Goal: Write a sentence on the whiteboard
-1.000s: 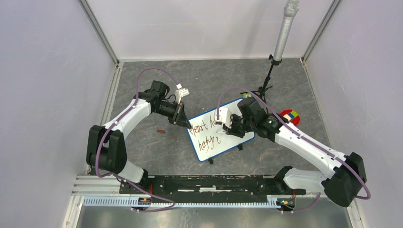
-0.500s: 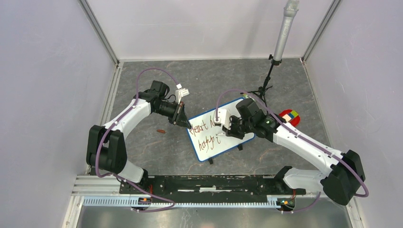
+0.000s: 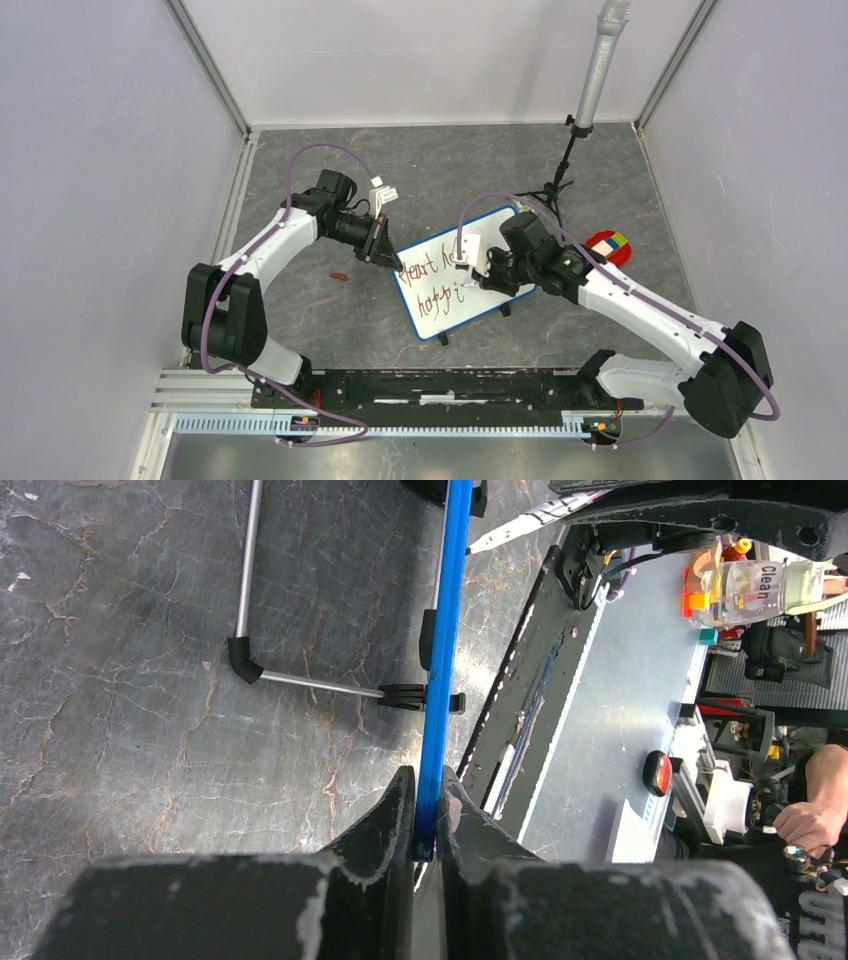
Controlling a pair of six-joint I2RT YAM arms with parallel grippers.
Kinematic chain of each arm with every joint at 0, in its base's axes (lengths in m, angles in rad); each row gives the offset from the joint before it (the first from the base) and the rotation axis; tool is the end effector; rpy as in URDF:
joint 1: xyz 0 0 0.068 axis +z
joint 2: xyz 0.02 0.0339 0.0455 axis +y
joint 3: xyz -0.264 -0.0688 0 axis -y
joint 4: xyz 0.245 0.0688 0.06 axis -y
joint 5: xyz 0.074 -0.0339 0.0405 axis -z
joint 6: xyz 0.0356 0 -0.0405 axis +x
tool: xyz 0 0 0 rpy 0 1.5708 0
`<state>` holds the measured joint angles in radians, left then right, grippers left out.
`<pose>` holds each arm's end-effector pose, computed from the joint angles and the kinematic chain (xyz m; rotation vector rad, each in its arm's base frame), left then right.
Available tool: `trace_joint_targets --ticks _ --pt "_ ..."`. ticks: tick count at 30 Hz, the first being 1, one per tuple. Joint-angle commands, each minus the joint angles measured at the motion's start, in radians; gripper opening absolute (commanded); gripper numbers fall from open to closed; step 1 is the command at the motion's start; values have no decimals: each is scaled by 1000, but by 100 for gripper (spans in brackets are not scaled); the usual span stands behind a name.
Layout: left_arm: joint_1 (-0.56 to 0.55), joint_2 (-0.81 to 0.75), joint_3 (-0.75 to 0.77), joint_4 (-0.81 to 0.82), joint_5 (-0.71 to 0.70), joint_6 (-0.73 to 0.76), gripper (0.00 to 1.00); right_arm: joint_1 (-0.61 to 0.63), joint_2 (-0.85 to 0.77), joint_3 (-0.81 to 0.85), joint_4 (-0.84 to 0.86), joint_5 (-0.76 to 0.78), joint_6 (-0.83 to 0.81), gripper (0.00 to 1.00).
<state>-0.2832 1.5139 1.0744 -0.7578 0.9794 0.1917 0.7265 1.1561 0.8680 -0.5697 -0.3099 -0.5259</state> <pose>0.2668 -0.1084 0.2397 0.8333 2.3722 -1.3536 0.1693 0.1650 0.2614 -1.5345 1.8809 0.4670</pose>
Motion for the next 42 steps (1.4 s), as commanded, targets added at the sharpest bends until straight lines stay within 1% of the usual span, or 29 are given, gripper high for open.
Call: trace_joint_targets --ticks 1,9,19,26,35,42 --pt "0 -11 27 -6 -12 40 2 -1 6 -20 22 37 -26 0" --pt "1 -4 32 -6 -10 40 2 1 -15 -45 1 12 -24 0" --pt "1 -7 30 -6 -11 39 2 -2 1 23 25 16 -2 0" --pt "1 -5 29 -6 -12 40 2 -33 10 51 22 26 -7 0" --pt "1 -6 30 -6 -9 41 2 -44 -14 3 4 42 -19 0" --pt "1 -7 29 -6 -8 42 2 -38 -26 -43 -9 0 -18 0"
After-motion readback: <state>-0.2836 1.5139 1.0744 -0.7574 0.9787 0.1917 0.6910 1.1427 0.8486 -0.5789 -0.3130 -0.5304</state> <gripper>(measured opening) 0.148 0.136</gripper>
